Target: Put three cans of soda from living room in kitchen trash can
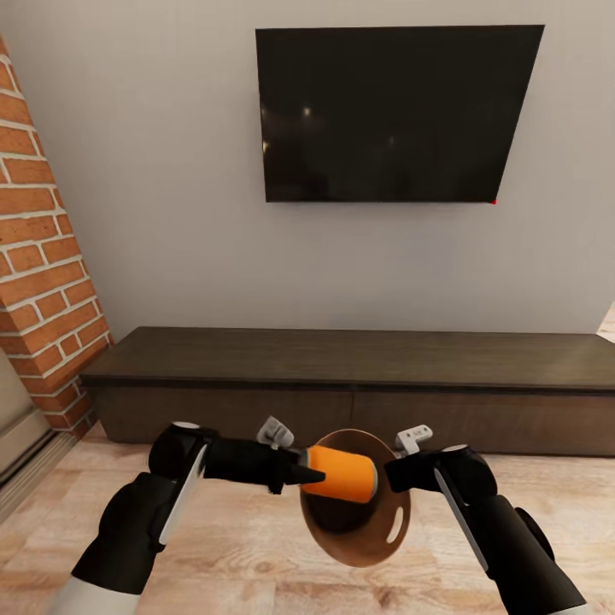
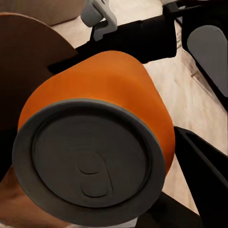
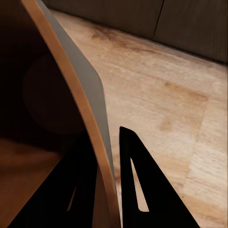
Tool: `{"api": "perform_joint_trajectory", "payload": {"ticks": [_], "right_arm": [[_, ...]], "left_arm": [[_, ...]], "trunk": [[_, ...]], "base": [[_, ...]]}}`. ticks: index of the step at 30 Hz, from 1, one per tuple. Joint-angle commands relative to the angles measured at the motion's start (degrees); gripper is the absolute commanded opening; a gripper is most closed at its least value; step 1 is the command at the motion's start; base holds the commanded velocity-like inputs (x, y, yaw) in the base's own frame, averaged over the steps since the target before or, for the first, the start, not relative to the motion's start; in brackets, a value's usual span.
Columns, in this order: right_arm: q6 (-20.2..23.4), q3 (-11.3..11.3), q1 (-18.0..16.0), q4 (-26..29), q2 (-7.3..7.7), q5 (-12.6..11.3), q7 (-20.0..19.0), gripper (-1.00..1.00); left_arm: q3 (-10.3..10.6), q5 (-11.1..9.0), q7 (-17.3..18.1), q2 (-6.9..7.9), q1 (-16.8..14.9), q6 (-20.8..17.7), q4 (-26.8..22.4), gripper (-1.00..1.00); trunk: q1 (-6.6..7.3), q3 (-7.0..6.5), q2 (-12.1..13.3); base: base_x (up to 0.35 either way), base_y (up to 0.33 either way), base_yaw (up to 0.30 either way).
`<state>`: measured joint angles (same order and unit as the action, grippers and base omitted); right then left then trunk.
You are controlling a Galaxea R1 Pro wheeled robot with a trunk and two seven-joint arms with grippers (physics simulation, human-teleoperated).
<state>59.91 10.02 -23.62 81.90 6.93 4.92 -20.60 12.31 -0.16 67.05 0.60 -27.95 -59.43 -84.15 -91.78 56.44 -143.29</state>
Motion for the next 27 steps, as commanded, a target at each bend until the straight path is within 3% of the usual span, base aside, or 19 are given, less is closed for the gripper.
{"api": "perform_joint_trajectory", "payload": {"ticks": [1, 5, 9, 13, 17, 19, 23, 27], "right_arm": [[0.09, 0.05, -0.02, 0.02, -0.04, -0.88, -0.14, -1.00], [0.09, 0.10, -0.02, 0.07, -0.30, -0.85, -0.14, -1.00], [0.09, 0.45, -0.02, 0.10, -1.16, 1.25, -0.14, -1.00], [0.09, 0.51, -0.02, 0.10, -2.04, 2.27, -0.14, -1.00], [0.09, 0.70, -0.02, 0.11, -2.38, 2.64, -0.14, -1.00], [0.09, 0.75, -0.02, 0.11, -2.40, 2.69, -0.14, -1.00], [0.09, 0.78, -0.02, 0.11, -2.43, 2.72, -0.14, -1.00], [0.09, 0.78, -0.02, 0.11, -2.38, 2.72, -0.14, -1.00]], "left_arm": [[1.41, -0.24, -2.83, -0.13, 0.04, -0.06, 0.02, -1.00], [5.09, -0.20, -7.41, -1.28, 0.07, 0.00, 0.35, -1.00], [6.66, -0.20, -13.51, -2.11, 0.08, 0.21, 0.99, -1.00], [7.46, -0.18, -16.78, -2.57, 0.08, 0.30, 1.13, -1.00], [12.18, -0.40, -24.97, -3.20, 0.08, 0.43, 1.17, -1.00], [13.35, -0.52, -27.84, -3.62, 0.10, 0.45, 1.18, -1.00], [14.36, -0.42, -29.50, -4.23, 0.10, 0.46, 2.21, -1.00], [14.88, -0.42, -33.81, -4.87, 0.09, 0.46, 3.88, -1.00]], "trunk": [[0.01, -0.01, 0.00], [0.01, -0.01, 0.00], [0.01, -0.01, 0.00], [0.01, -0.01, 0.00], [0.01, -0.01, 0.00], [0.01, -0.01, 0.00], [0.01, -0.01, 0.00], [0.01, -0.01, 0.00]], "base": [[0.000, 0.000, 0.000], [0.000, 0.000, 0.000], [0.000, 0.000, 0.000], [0.000, 0.000, 0.000], [0.000, 0.000, 0.000], [0.000, 0.000, 0.000], [0.000, 0.000, 0.000], [0.000, 0.000, 0.000]]}}
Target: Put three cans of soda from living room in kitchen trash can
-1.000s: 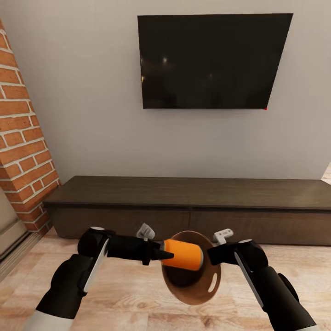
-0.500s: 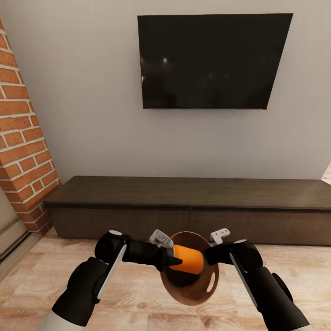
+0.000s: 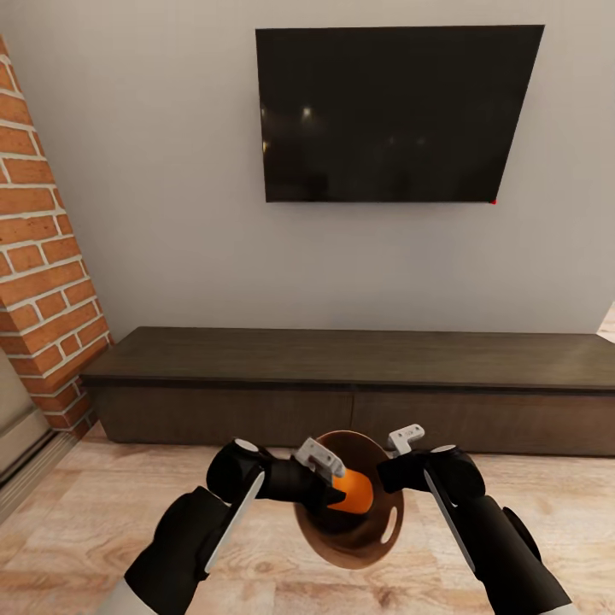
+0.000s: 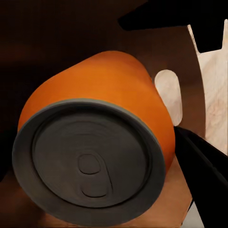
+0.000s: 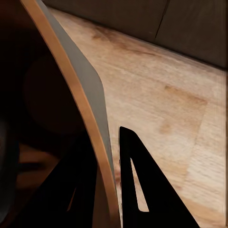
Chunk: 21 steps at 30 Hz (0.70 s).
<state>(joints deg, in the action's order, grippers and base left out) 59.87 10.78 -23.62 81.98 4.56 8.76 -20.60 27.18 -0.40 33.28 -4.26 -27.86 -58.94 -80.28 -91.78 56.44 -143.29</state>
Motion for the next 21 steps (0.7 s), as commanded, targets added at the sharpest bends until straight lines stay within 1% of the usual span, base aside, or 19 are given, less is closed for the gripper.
{"api": "perform_joint_trajectory", "payload": {"ticks": [1, 4, 9, 11, 14, 18, 21], "right_arm": [[0.13, 0.03, -0.02, 0.02, 0.00, -1.12, -0.14, -1.00], [0.13, 0.03, -0.02, 0.02, -0.03, -1.11, -0.14, -1.00], [0.13, 0.21, -0.02, -0.02, -0.07, -1.11, -0.14, -1.00], [0.13, 0.26, -0.02, -0.05, -0.07, -1.11, -0.14, -1.00], [0.13, 0.54, -0.02, -0.06, -0.07, -1.11, -0.14, -1.00], [0.13, 1.56, -0.02, -0.07, -0.07, -1.11, -0.08, -1.00], [0.13, 1.71, -0.02, -0.07, -0.08, -1.11, -0.06, -1.00]], "left_arm": [[0.14, -0.17, -0.45, -0.08, 0.00, -0.04, 0.18, -1.00], [0.89, -0.10, -3.15, -0.92, 0.00, -0.17, 1.35, -1.00], [1.29, -0.10, -6.24, -1.35, 0.00, -0.26, 2.16, -1.00], [1.56, -0.20, -7.73, -1.89, 0.00, -0.14, 3.49, -1.00], [1.66, -0.14, -8.32, -2.15, 0.00, -0.08, 4.18, -1.00], [1.72, -0.11, -11.59, -2.30, 0.00, -0.01, 4.76, -1.00], [1.79, -0.12, -12.64, -2.36, 0.00, 0.11, 5.91, -1.00]], "trunk": [[0.01, -0.01, 0.00], [0.01, -0.01, 0.00], [0.01, -0.01, 0.00], [0.01, -0.01, 0.00], [0.01, -0.01, 0.00], [0.01, -0.01, 0.00], [0.01, -0.01, 0.00]], "base": [[0.000, 0.000, 0.000], [0.000, 0.000, 0.000], [0.000, 0.000, 0.000], [0.000, 0.000, 0.000], [0.000, 0.000, 0.000], [0.000, 0.000, 0.000], [0.000, 0.000, 0.000]]}}
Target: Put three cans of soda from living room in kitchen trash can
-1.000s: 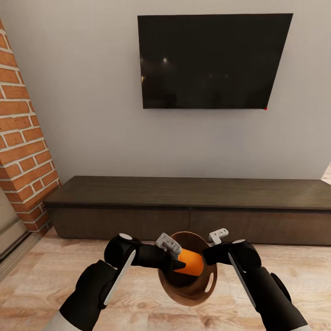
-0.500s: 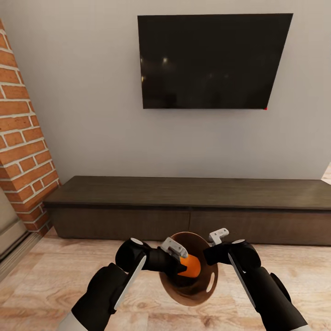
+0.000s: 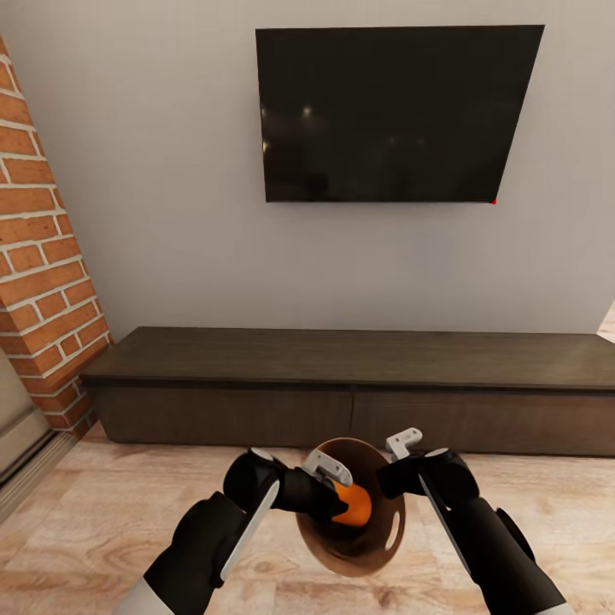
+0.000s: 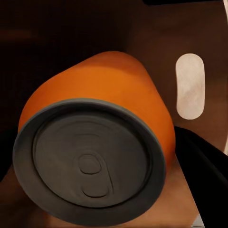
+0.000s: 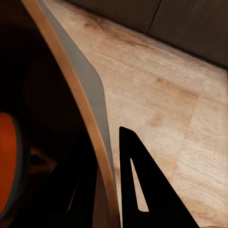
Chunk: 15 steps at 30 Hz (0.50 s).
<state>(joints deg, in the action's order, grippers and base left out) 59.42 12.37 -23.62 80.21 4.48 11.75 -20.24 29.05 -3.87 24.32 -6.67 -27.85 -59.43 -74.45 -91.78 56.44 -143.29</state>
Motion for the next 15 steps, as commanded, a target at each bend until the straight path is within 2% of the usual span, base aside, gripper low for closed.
{"api": "perform_joint_trajectory", "payload": {"ticks": [1, 6, 7, 11, 15], "right_arm": [[0.58, 0.15, -0.02, 1.71, 0.00, -4.11, -0.42, -1.00], [0.58, 0.24, -0.02, 1.48, 0.00, -4.11, -0.42, -1.00], [0.58, 0.26, -0.02, 1.32, 0.00, -4.11, -0.42, -1.00], [0.58, 0.27, -0.02, 0.81, 0.00, -4.11, -0.36, -1.00], [0.58, 0.34, -0.02, 0.68, 0.00, -4.21, 2.05, -1.00]], "left_arm": [[-0.07, 3.34, -3.90, 0.06, -0.01, 0.64, 0.36, -1.00], [0.02, 3.34, -4.23, 0.06, -0.01, 0.84, 0.81, -1.00], [0.03, 3.34, -4.25, 0.06, -0.01, 0.86, 0.84, 1.00], [0.15, 3.27, -4.28, 0.04, -0.01, 1.17, 0.88, 1.00], [0.21, 3.19, -4.25, 0.06, -0.01, 1.30, 0.88, 1.00]], "trunk": [[0.00, 0.00, 0.00], [0.00, 0.00, 0.00], [0.00, 0.00, 0.00], [0.00, 0.00, 0.00], [0.00, 0.00, 0.00]], "base": [[0.000, 0.000, 0.000], [0.000, 0.000, 0.000], [0.000, 0.000, 0.000], [0.000, 0.000, 0.000], [0.000, 0.000, 0.000]]}}
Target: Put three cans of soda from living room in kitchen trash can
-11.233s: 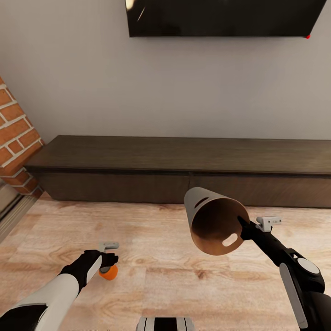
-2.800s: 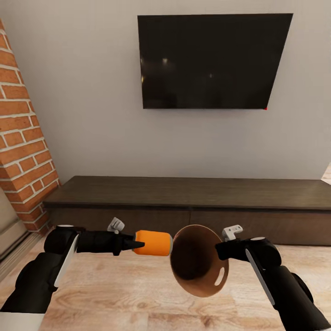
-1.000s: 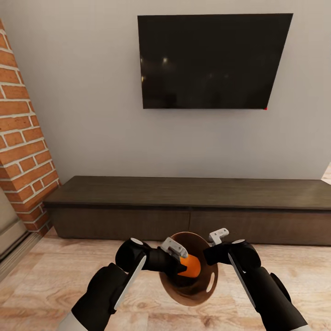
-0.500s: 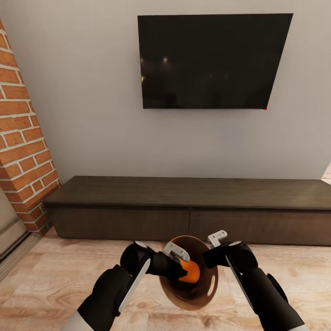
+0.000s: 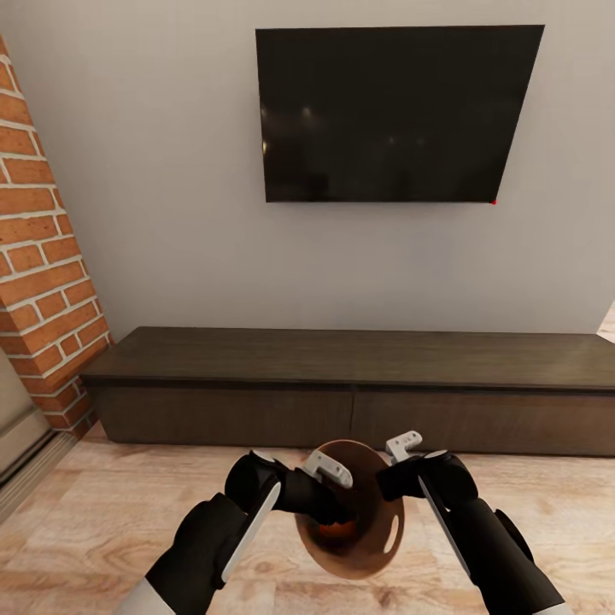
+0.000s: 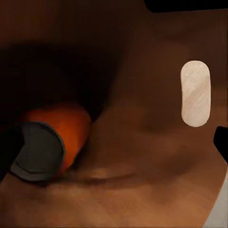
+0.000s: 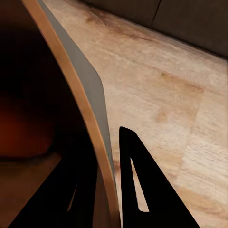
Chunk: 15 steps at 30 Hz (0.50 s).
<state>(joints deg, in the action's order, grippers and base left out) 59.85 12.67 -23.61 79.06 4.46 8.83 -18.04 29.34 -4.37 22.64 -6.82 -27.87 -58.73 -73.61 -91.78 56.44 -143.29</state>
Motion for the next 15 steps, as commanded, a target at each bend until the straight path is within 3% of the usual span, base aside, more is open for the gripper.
{"api": "perform_joint_trajectory", "payload": {"ticks": [1, 9, 15], "right_arm": [[0.15, 0.05, -0.04, 1.82, 0.03, -1.32, 0.20, -1.00], [0.15, 0.03, -0.04, 1.13, 0.03, -1.36, 0.79, -1.00], [0.15, -0.03, -0.04, 0.03, 0.03, -1.36, 0.86, -1.00]], "left_arm": [[-0.08, 3.65, -2.56, 0.22, 0.01, 0.62, 0.04, 1.00], [-0.12, 3.22, -2.07, 0.65, 0.01, 0.59, -1.52, 1.00], [-0.16, 2.92, -1.60, 1.09, 1.12, 0.00, -9.11, 1.00]], "trunk": [[0.00, 0.00, 0.00], [0.00, 0.00, 0.00], [0.00, 0.00, 0.00]], "base": [[0.000, 0.000, 0.000], [0.000, 0.000, 0.000], [0.000, 0.000, 0.000]]}}
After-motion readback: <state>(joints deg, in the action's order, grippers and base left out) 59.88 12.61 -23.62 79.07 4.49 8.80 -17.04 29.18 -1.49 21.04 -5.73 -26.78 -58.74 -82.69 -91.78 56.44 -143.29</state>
